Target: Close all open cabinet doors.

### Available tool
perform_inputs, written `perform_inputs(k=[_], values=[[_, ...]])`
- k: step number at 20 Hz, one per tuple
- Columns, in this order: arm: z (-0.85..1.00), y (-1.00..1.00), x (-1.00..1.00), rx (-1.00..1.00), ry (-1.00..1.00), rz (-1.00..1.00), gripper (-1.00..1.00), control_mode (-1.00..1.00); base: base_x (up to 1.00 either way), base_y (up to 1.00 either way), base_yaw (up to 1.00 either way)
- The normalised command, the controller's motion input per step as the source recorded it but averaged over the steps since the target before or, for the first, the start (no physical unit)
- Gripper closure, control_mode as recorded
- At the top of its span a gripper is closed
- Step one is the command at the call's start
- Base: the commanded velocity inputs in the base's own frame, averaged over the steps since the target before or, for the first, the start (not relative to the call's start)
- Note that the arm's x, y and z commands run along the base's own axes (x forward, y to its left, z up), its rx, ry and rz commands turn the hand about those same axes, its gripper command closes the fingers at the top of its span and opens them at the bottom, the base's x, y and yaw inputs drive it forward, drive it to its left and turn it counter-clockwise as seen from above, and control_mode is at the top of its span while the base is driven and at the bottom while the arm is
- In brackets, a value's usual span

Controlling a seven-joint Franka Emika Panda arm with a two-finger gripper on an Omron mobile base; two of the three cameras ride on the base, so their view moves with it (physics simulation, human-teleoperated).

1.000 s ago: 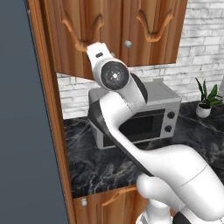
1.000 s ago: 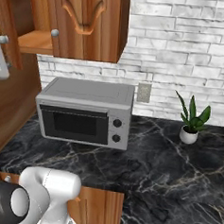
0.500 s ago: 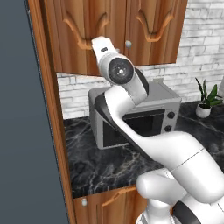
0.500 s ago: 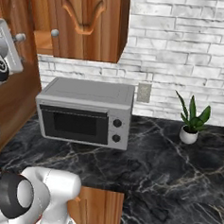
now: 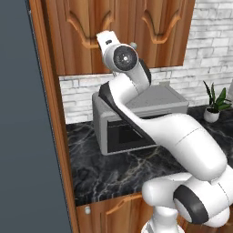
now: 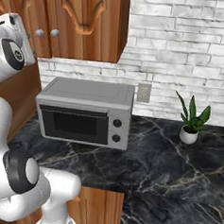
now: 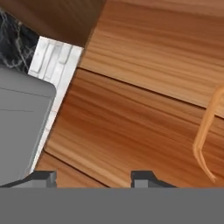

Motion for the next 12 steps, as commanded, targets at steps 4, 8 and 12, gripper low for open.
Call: perform_inputs(k=[4,8,12], values=[[-0.14,-0.05,0.79,0.00,0.01,0.00,-1.00,-1.00,0.00,0.00,0.00],[-0.21,-0.02,0.71,0.00,0.00,0.00,-1.00,-1.00,0.00,0.00,0.00],[-0.12,-0.01,0.46,0.00,0.01,0.00,-1.00,-1.00,0.00,0.00,0.00]])
